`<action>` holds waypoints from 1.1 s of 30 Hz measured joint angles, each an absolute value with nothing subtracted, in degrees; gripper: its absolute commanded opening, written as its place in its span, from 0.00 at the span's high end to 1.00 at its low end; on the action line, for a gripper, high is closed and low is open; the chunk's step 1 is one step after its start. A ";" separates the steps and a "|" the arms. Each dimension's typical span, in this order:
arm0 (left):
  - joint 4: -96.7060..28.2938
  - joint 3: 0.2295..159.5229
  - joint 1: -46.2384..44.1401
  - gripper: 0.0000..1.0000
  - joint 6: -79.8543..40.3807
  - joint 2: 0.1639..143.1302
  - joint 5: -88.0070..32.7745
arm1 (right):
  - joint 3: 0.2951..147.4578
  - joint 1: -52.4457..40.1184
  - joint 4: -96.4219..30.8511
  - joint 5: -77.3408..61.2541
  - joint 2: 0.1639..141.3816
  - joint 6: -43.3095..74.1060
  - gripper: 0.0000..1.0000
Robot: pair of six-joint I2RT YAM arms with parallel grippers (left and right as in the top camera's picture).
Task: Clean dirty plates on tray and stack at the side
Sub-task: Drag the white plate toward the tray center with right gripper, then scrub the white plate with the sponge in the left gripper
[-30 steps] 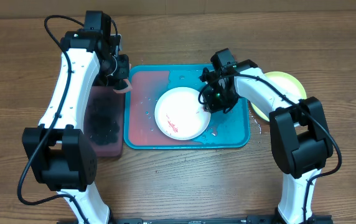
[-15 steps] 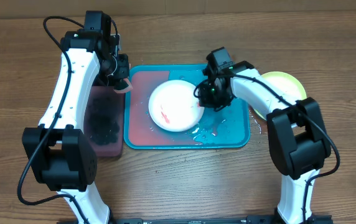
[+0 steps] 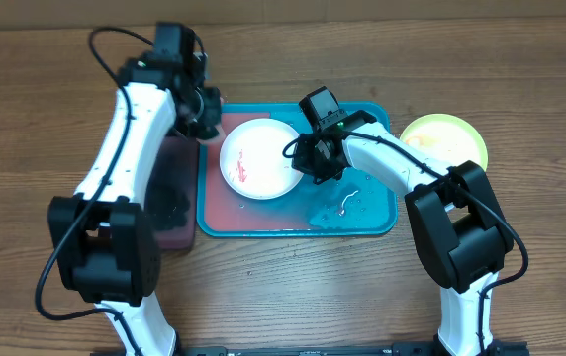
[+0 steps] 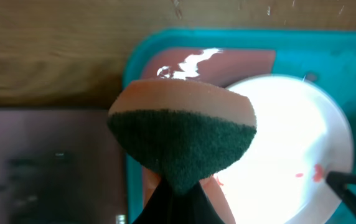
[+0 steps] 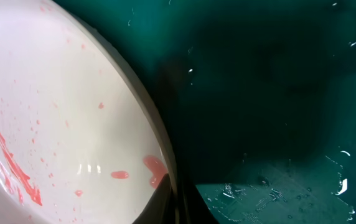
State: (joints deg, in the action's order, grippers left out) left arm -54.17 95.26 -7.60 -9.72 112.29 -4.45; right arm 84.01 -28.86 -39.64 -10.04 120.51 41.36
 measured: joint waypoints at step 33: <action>-28.97 73.95 -16.53 0.96 -7.18 112.31 -14.96 | 83.96 -28.86 -38.74 -9.65 120.51 42.15 0.96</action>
State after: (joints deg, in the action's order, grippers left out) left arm -28.97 73.95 -16.53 -7.18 112.31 -14.96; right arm 83.96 -28.86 -38.74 -9.65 120.51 42.15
